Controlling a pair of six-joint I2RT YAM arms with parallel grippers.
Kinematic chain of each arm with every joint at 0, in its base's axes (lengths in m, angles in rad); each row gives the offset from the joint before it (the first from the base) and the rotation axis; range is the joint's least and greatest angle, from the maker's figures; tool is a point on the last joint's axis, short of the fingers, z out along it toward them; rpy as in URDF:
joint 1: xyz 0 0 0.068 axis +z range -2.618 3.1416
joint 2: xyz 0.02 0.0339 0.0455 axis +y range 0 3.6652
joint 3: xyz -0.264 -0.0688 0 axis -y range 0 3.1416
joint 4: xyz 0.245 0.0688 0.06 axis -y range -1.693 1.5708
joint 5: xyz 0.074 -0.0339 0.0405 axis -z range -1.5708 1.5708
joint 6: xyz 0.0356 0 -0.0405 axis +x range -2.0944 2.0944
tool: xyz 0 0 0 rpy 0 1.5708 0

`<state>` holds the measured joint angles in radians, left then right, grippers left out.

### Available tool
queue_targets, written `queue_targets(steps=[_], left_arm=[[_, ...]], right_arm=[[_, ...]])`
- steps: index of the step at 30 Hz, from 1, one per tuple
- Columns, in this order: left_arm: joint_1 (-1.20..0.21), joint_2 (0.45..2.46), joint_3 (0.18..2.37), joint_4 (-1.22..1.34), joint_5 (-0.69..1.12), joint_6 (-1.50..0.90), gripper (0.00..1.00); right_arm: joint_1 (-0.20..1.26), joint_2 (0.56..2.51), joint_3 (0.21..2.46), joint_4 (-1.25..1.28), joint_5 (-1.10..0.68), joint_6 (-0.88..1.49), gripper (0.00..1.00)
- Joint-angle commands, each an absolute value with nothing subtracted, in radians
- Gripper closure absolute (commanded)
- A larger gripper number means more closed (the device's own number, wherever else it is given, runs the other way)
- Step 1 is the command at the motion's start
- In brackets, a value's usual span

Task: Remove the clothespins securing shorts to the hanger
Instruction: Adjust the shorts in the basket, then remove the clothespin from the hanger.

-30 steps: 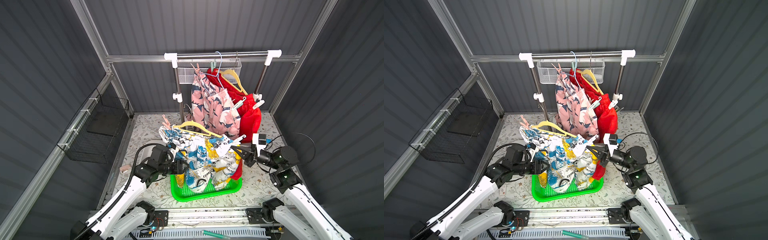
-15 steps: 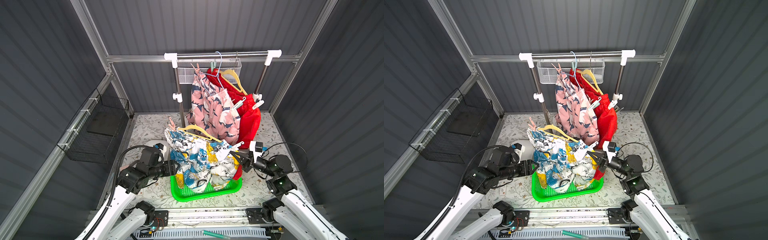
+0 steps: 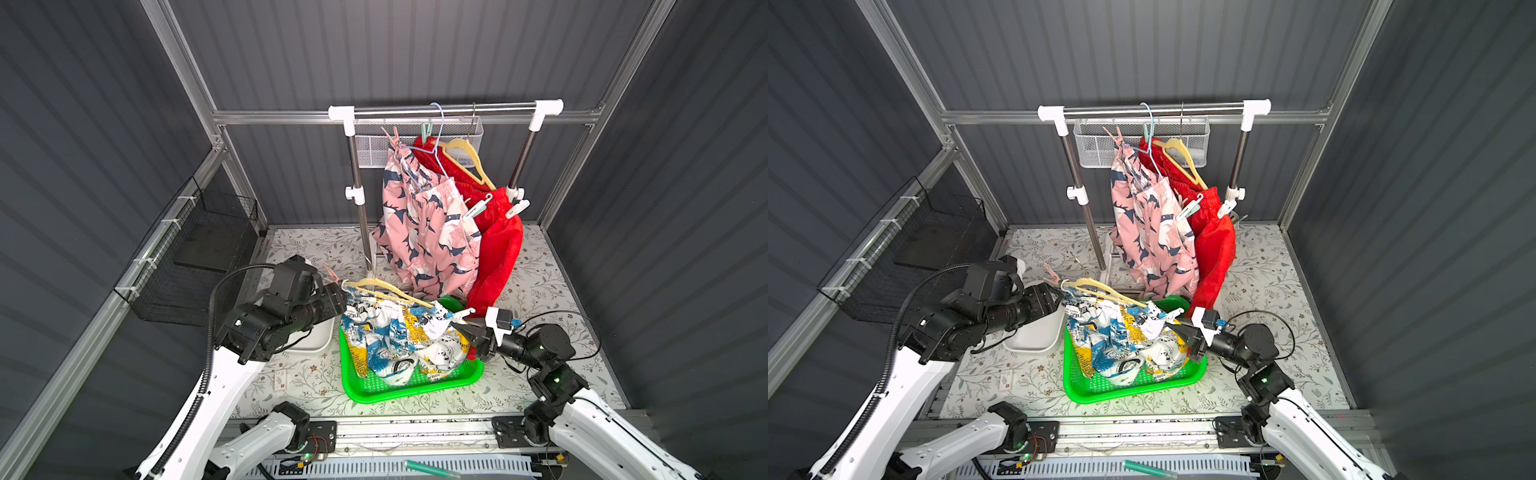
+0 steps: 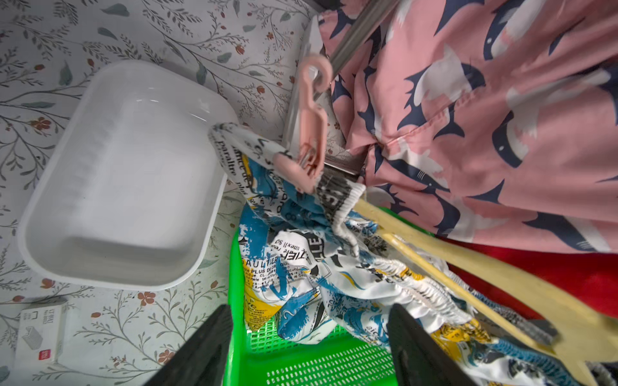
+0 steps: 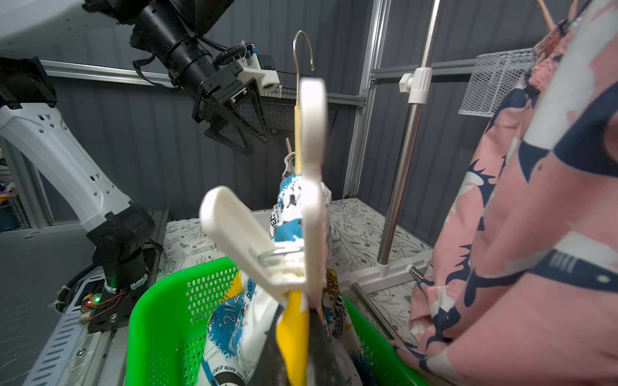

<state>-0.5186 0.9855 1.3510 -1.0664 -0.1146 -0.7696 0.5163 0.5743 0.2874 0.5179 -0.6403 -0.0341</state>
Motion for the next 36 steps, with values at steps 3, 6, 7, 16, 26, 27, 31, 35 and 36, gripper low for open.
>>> queue_targets(steps=[3,6,7,16,26,27,31,35,36], left_arm=[[-0.525,1.029,1.496,-1.189,-0.225,-0.883,0.24],[-0.526,1.063,1.552,-1.223,-0.253,-0.927,0.24],[-0.526,1.075,1.571,-1.237,-0.266,-0.946,0.24],[-0.526,1.186,1.665,-1.274,-0.281,-1.071,0.23],[-0.525,1.315,1.769,-1.332,-0.331,-1.185,0.24],[-0.524,1.322,1.770,-1.333,-0.334,-1.197,0.24],[-0.525,1.333,1.757,-1.304,-0.334,-1.239,0.27],[-0.514,1.358,1.768,-1.319,-0.326,-1.287,0.28],[-0.511,1.361,1.769,-1.322,-0.321,-1.294,0.28]], right_arm=[[0.528,0.546,0.262,0.572,-0.589,-0.096,1.00],[0.540,0.550,0.256,0.578,-0.581,-0.111,1.00],[0.542,0.553,0.254,0.582,-0.581,-0.119,1.00],[0.574,0.572,0.229,0.621,-0.563,-0.163,1.00],[0.587,0.585,0.210,0.648,-0.564,-0.169,1.00],[0.587,0.585,0.209,0.651,-0.566,-0.170,1.00],[0.590,0.584,0.198,0.664,-0.566,-0.174,1.00],[0.591,0.576,0.186,0.674,-0.568,-0.176,1.00],[0.591,0.572,0.182,0.679,-0.569,-0.176,1.00]])
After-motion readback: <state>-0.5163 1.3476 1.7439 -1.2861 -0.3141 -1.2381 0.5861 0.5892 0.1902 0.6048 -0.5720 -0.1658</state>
